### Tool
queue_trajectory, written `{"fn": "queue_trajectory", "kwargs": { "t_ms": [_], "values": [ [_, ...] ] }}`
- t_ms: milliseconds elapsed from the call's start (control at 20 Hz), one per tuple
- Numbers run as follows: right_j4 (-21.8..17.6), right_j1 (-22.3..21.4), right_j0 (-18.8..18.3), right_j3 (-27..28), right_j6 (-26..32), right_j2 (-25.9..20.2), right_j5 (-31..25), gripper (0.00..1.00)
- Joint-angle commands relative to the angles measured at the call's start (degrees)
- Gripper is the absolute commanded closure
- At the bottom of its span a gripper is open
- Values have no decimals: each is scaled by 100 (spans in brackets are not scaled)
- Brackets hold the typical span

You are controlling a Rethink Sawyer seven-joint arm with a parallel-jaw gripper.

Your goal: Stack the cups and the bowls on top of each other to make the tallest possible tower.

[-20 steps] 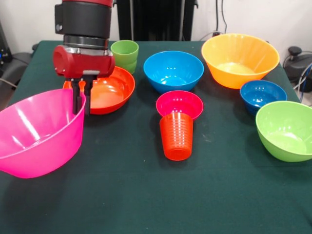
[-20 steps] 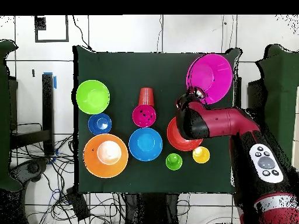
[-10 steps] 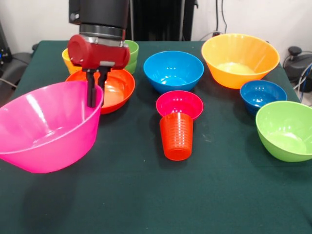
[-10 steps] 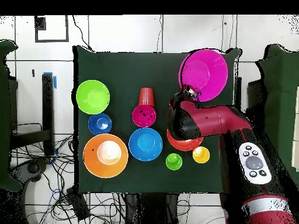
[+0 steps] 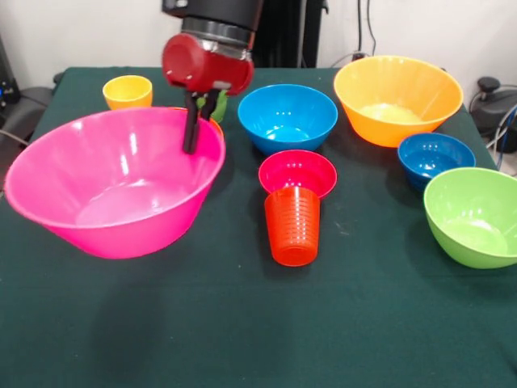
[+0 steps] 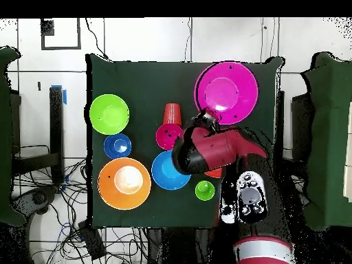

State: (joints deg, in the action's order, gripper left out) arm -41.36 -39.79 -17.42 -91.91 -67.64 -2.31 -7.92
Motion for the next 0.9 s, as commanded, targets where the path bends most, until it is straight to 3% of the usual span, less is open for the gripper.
{"fn": "queue_trajectory", "kwargs": {
  "t_ms": [50, 550, 900],
  "values": [
    [-38, 84, 934, -139, -1644, 1274, -225, 100],
    [253, 310, 1883, -350, -2591, 2303, -377, 100],
    [312, 361, 2169, -561, -3089, 2557, -406, 100]
  ]
}}
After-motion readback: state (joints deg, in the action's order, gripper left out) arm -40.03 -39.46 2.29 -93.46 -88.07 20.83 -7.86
